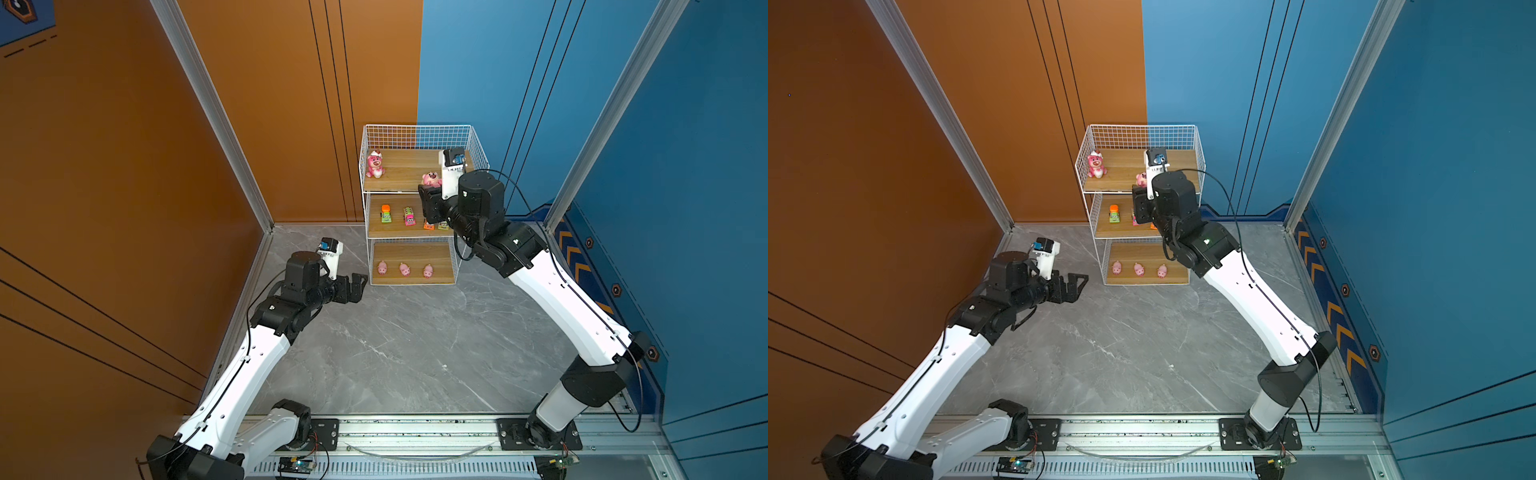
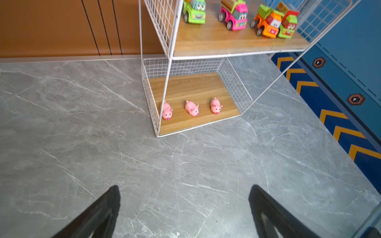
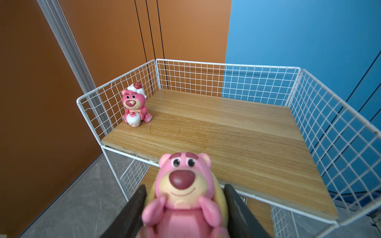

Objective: Place and organize the plastic toys onto the shelf
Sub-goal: 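Lift the pink bear and carry it up to the top shelf tier, then lower the pink bear onto the top tier beside the other bear and release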

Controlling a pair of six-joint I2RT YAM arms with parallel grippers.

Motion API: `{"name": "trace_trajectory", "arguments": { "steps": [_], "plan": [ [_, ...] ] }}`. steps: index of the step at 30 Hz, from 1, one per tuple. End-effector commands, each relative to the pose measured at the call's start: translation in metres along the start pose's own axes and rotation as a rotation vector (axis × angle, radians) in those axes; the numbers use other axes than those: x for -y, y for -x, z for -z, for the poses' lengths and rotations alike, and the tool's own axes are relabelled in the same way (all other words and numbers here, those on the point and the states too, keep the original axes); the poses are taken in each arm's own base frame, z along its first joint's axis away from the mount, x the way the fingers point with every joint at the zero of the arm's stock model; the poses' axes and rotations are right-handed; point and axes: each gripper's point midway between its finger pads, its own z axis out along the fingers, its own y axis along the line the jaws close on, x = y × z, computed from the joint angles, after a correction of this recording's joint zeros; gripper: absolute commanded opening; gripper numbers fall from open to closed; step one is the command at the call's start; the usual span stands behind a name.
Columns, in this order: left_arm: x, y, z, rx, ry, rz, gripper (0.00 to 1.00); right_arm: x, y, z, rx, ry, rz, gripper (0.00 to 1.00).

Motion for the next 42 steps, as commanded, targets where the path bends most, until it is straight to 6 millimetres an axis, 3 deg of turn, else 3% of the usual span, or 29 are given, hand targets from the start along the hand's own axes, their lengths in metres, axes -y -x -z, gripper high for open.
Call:
{"name": "trace_trajectory", "arguments": {
  "steps": [1, 8, 9, 10, 23, 33, 42],
  "plan": [
    [0.015, -0.002, 0.001, 0.020, -0.073, -0.049, 0.98, 0.001, 0.021, 0.005, 0.043, 0.011, -0.005, 0.43],
    [0.021, -0.006, -0.004, 0.006, -0.106, -0.046, 0.98, 0.004, 0.030, 0.000, 0.062, -0.026, 0.001, 0.44],
    [0.022, -0.007, -0.005, 0.002, -0.112, -0.043, 0.98, 0.020, 0.032, -0.005, 0.065, -0.062, -0.005, 0.44],
    [0.024, -0.007, -0.006, -0.002, -0.117, -0.043, 0.98, 0.023, 0.032, -0.006, 0.067, -0.069, -0.008, 0.44],
    [0.029, -0.012, -0.010, -0.025, -0.135, -0.039, 0.98, 0.035, 0.038, -0.035, 0.079, -0.108, -0.031, 0.45],
    [0.032, -0.014, -0.011, -0.031, -0.144, -0.040, 0.98, 0.046, 0.023, -0.065, 0.052, -0.139, -0.059, 0.45],
    [0.032, -0.016, -0.013, -0.039, -0.142, -0.040, 0.98, 0.052, 0.016, -0.080, 0.046, -0.170, -0.059, 0.46]
  ]
}}
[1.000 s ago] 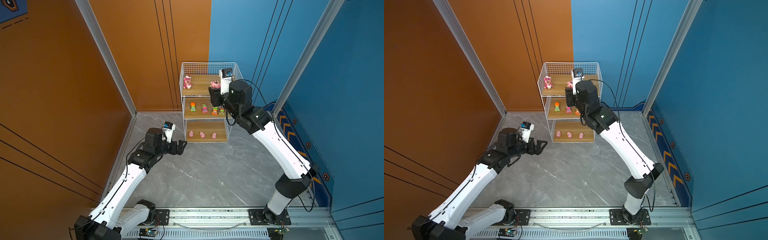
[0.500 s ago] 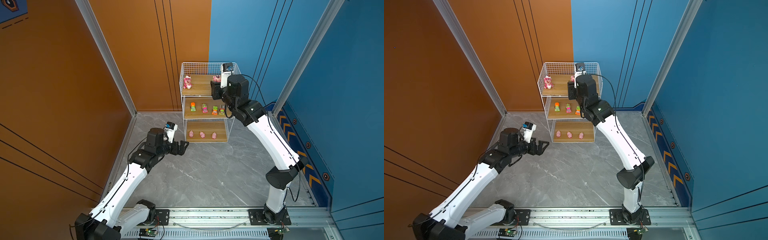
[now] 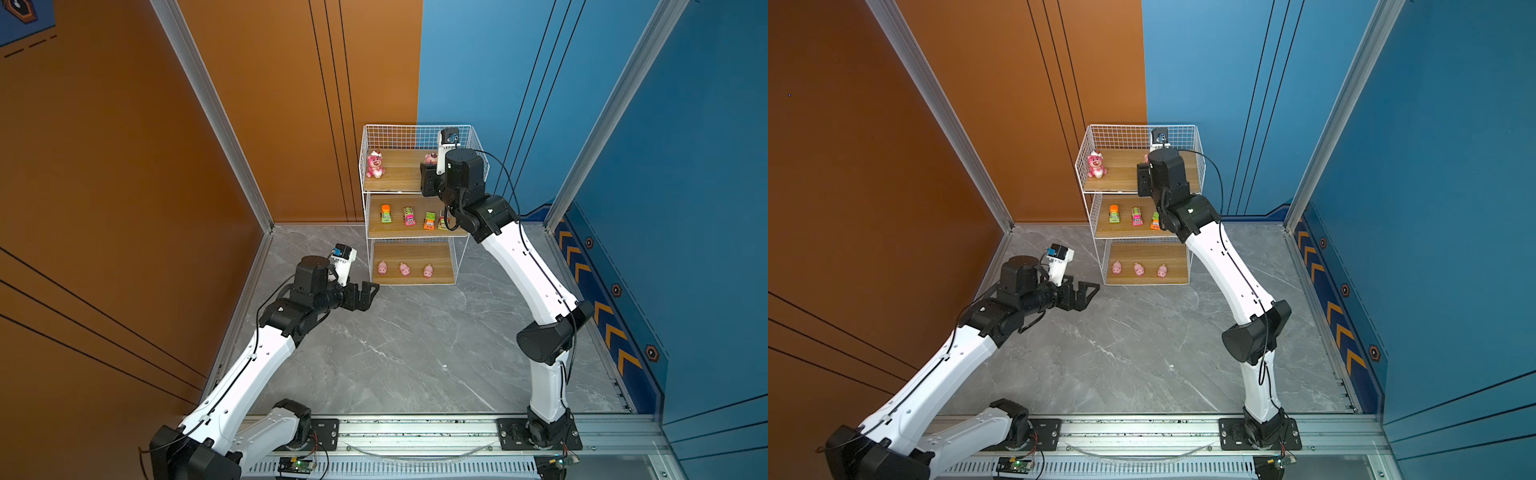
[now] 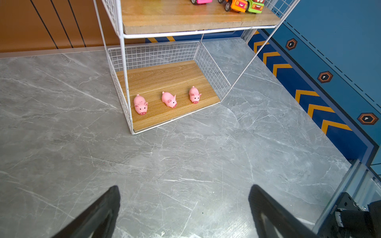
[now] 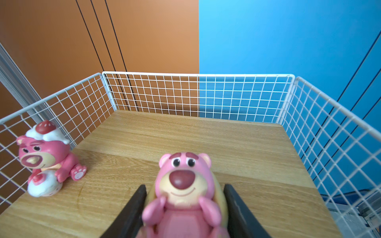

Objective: Place and organize the plastic toys onto the shelf
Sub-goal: 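Lower the pink bear onto the top tier beside the other bear and release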

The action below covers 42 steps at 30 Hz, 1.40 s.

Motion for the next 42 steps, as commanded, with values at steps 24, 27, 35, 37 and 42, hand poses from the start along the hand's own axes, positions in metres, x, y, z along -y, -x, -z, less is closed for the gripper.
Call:
{"name": "trace_trajectory", "arguments": {
  "steps": [24, 27, 35, 37, 42],
  "plan": [
    [0.000, -0.009, -0.010, -0.034, -0.009, 0.008, 0.98, 0.014, -0.016, -0.025, -0.027, -0.057, -0.009, 0.55],
    [0.000, -0.010, -0.010, -0.035, -0.007, 0.005, 0.98, 0.013, -0.015, -0.026, -0.025, -0.050, -0.013, 0.57],
    [-0.002, -0.008, -0.010, -0.032, -0.002, 0.007, 0.98, 0.014, -0.013, -0.026, -0.020, -0.047, -0.019, 0.66],
    [-0.002, -0.008, -0.010, -0.032, -0.001, 0.007, 0.98, 0.014, -0.011, -0.026, -0.017, -0.045, -0.019, 0.69],
    [-0.003, -0.008, -0.010, -0.032, 0.003, 0.008, 0.98, 0.013, -0.001, -0.020, 0.006, -0.030, -0.023, 0.77]
  ]
}}
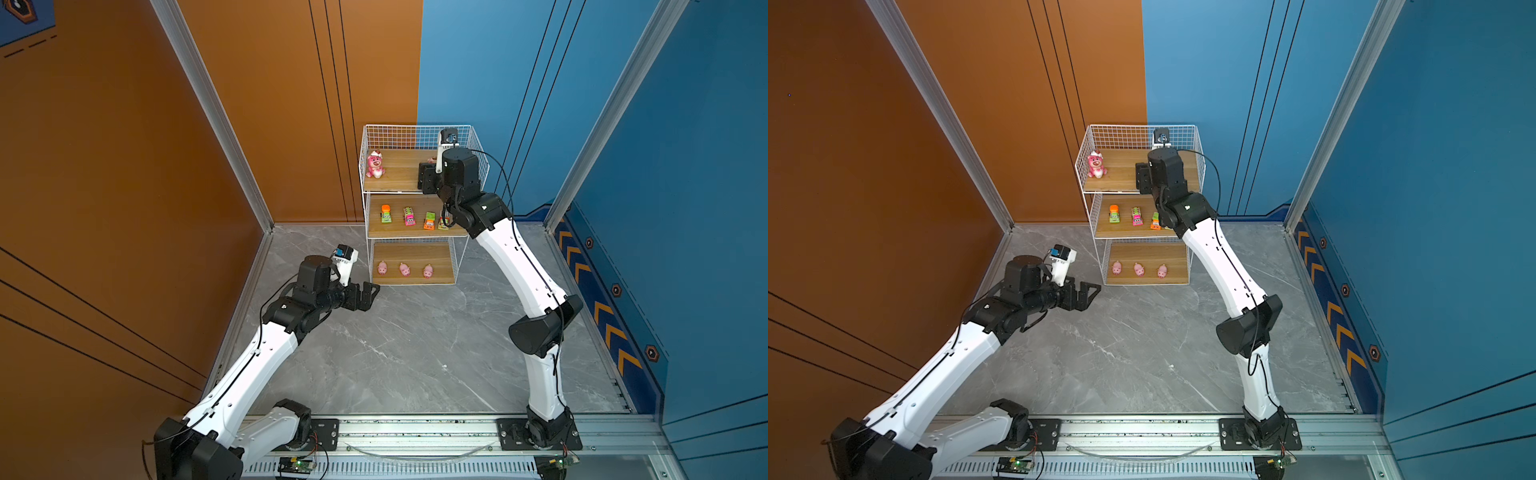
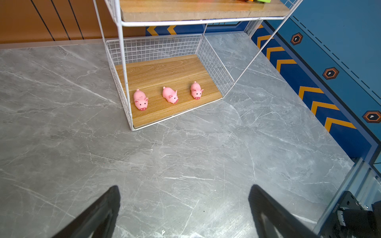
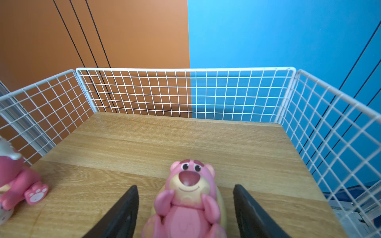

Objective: Place and organize the plastic toys onto the shelf

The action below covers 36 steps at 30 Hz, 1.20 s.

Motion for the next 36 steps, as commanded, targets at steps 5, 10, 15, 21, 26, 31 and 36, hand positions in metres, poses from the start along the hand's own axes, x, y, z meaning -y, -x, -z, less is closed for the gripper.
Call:
{"name": "trace_trajectory", "arguments": {
  "steps": [5, 10, 15, 21, 26, 31, 36],
  "plan": [
    [-0.001, -0.004, -0.003, -0.008, 0.003, 0.001, 0.98, -0.001, 0.024, 0.015, 0.048, 0.034, -0.019, 0.86],
    [-0.003, -0.003, -0.002, -0.007, 0.012, 0.006, 0.98, -0.005, 0.045, 0.039, 0.092, 0.048, -0.003, 0.92],
    [-0.003, -0.004, -0.002, -0.007, 0.010, 0.012, 0.98, -0.004, 0.058, 0.058, 0.131, 0.042, -0.001, 0.94],
    [-0.004, -0.004, -0.001, -0.004, 0.015, 0.011, 0.98, 0.003, 0.074, 0.090, 0.181, 0.060, -0.023, 0.94],
    [-0.009, -0.002, 0.001, 0.007, 0.039, 0.011, 0.98, 0.011, 0.080, 0.119, 0.207, 0.077, -0.034, 0.95],
    [-0.021, 0.003, 0.009, 0.042, 0.093, 0.023, 0.98, 0.036, 0.071, 0.147, 0.195, 0.031, -0.009, 0.99],
    [-0.049, 0.008, 0.024, 0.135, 0.212, 0.086, 0.98, 0.086, 0.024, 0.169, 0.127, -0.066, 0.017, 1.00]
  ]
}}
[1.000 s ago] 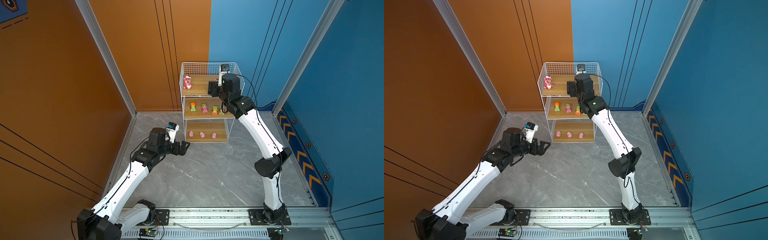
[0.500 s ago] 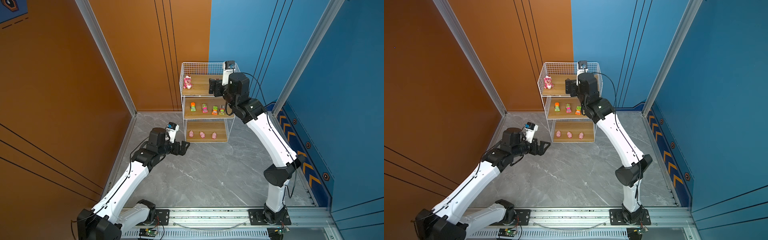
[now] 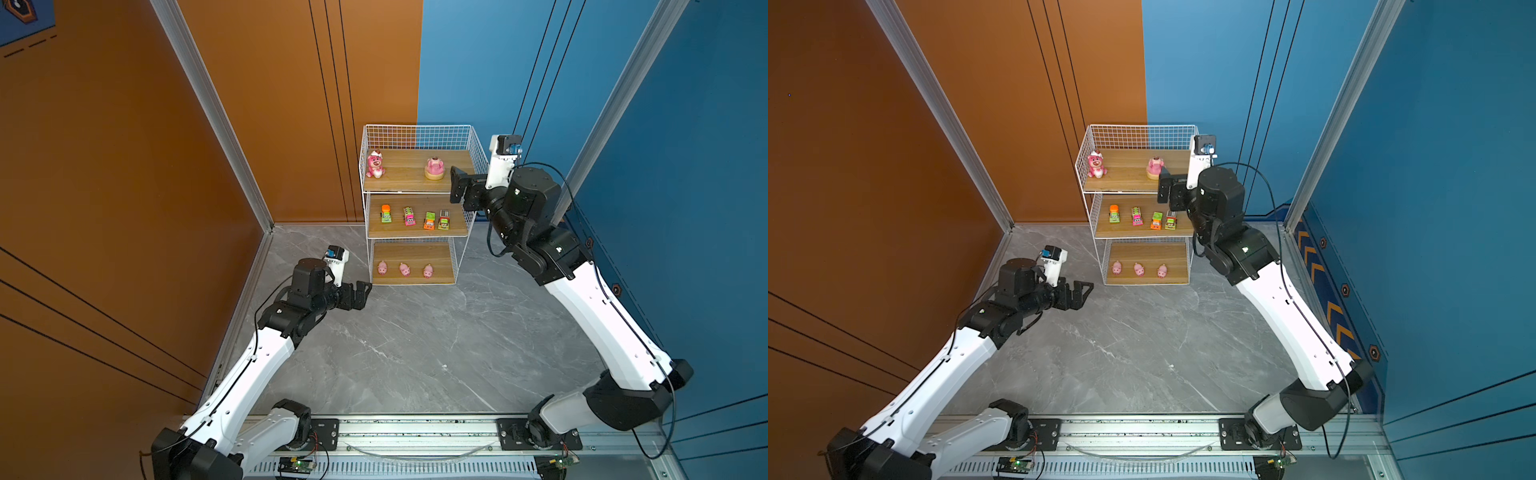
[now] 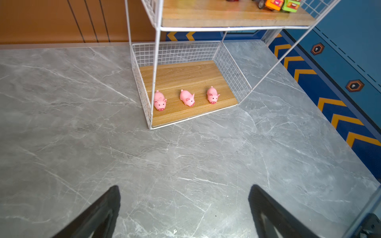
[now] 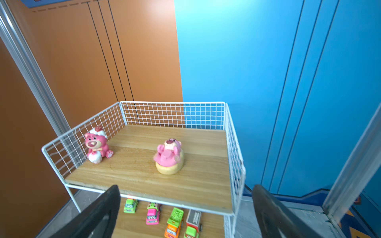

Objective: Place and organize the plastic toys onto the shelf

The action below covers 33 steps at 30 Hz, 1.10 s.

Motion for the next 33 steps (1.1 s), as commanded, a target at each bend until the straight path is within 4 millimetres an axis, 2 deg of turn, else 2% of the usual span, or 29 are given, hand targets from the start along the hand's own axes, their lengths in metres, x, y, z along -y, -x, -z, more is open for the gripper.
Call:
{"name": "trace_trajectory", "arguments": {
  "steps": [1, 4, 5, 7, 8, 13, 16, 18, 21, 26, 29, 33],
  "plan": [
    [-0.027, 0.011, 0.012, 0.092, 0.119, 0.056, 0.98, 0.043, -0.025, 0.022, -0.029, -0.104, 0.027, 1.00],
    [-0.055, 0.014, 0.020, 0.134, 0.226, 0.112, 0.98, 0.085, -0.060, 0.044, -0.077, -0.185, 0.032, 1.00],
    [-0.068, 0.014, 0.024, 0.151, 0.279, 0.135, 0.98, 0.098, -0.082, 0.050, -0.110, -0.209, 0.031, 1.00],
    [-0.090, 0.013, 0.032, 0.183, 0.362, 0.182, 0.98, 0.122, -0.108, 0.064, -0.129, -0.247, 0.016, 1.00],
    [-0.101, 0.012, 0.035, 0.196, 0.403, 0.205, 0.98, 0.132, -0.132, 0.069, -0.157, -0.267, 0.015, 1.00],
    [-0.148, 0.002, 0.040, 0.193, 0.555, 0.278, 0.98, 0.174, -0.213, 0.085, -0.170, -0.360, -0.012, 1.00],
    [-0.170, -0.010, 0.033, 0.178, 0.603, 0.307, 0.98, 0.195, -0.264, 0.089, -0.183, -0.406, -0.050, 1.00],
    [-0.180, -0.013, 0.028, 0.189, 0.631, 0.299, 0.98, 0.206, -0.290, 0.091, -0.179, -0.433, -0.067, 1.00],
    [-0.192, -0.024, 0.021, 0.224, 0.672, 0.251, 0.98, 0.218, -0.319, 0.090, -0.179, -0.452, -0.064, 1.00],
    [-0.190, -0.036, 0.007, 0.284, 0.666, 0.109, 0.98, 0.235, -0.359, 0.079, -0.223, -0.485, -0.055, 1.00],
    [-0.189, -0.047, -0.012, 0.233, 0.631, 0.082, 0.98, 0.234, -0.374, 0.065, -0.217, -0.459, -0.063, 1.00],
    [-0.189, -0.062, -0.041, 0.190, 0.583, 0.031, 0.98, 0.232, -0.374, 0.049, -0.205, -0.441, -0.008, 1.00]
  ]
}}
